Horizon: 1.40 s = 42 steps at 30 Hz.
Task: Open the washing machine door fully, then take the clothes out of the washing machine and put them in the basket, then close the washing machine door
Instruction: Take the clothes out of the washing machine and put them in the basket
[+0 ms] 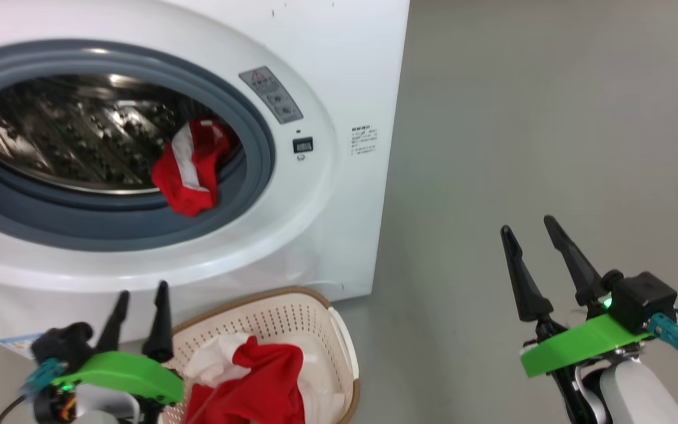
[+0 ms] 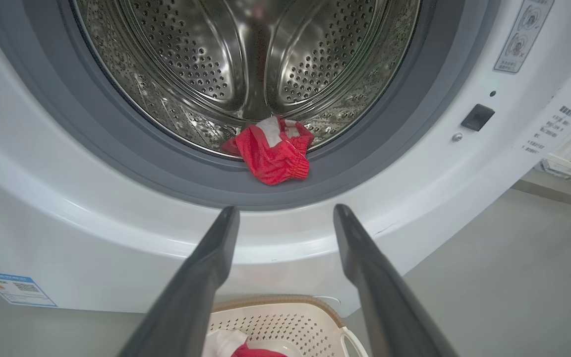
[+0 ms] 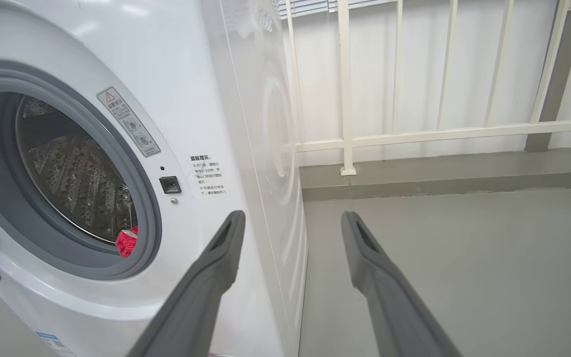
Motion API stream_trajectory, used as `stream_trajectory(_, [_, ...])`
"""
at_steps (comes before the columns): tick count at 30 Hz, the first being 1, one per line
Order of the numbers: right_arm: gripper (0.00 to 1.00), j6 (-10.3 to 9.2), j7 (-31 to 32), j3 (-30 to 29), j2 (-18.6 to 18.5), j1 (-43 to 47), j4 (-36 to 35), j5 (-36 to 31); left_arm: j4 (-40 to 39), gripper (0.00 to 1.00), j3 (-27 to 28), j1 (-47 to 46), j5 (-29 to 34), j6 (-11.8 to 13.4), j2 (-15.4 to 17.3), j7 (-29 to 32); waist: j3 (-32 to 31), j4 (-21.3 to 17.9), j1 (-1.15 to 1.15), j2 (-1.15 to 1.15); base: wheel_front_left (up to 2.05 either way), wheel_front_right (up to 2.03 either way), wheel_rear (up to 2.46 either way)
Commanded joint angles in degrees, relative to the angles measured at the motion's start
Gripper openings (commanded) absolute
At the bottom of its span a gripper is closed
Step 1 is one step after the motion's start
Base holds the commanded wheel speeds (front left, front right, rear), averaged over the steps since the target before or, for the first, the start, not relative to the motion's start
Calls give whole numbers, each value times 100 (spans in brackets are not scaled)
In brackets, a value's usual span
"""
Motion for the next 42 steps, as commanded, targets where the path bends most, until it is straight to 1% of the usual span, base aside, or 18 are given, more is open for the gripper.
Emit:
stream_trajectory(1, [100, 37, -36, 76, -17, 45, -147, -3, -332, 100, 259, 81, 98, -11, 139, -70, -215, 2, 0, 0, 0, 0, 0])
stream_trajectory(5, [100, 37, -36, 89, -42, 140, -205, -8, -1306, 100, 570, 517, 377, -44, 79, -70, -373, -39, 0, 0, 0, 0, 0])
stream_trajectory(10, [100, 37, -36, 101, -81, 204, -304, -27, -2431, 100, 798, 1063, 1024, 23, 26, -70, -478, -108, 0, 0, 0, 0, 0])
stream_trajectory(13, [100, 37, -36, 79, -102, 261, -343, -44, -2884, 100, 895, 1345, 1264, 78, -14, -71, -534, -137, 0, 0, 0, 0, 0])
stream_trajectory(16, [100, 37, -36, 52, -119, 334, -369, -60, -3147, 100, 903, 1583, 1370, 110, -50, -71, -580, -151, 0, 0, 0, 0, 0])
stream_trajectory(23, [100, 37, -36, -12, -124, 454, -387, -99, -3280, 100, 898, 1791, 1388, 136, -87, -71, -636, -149, 0, 0, 0, 0, 0])
stream_trajectory(42, [100, 37, -36, -36, -130, 503, -396, -120, -3217, 100, 845, 1751, 1370, 118, -102, -71, -684, -131, 0, 0, 0, 0, 0])
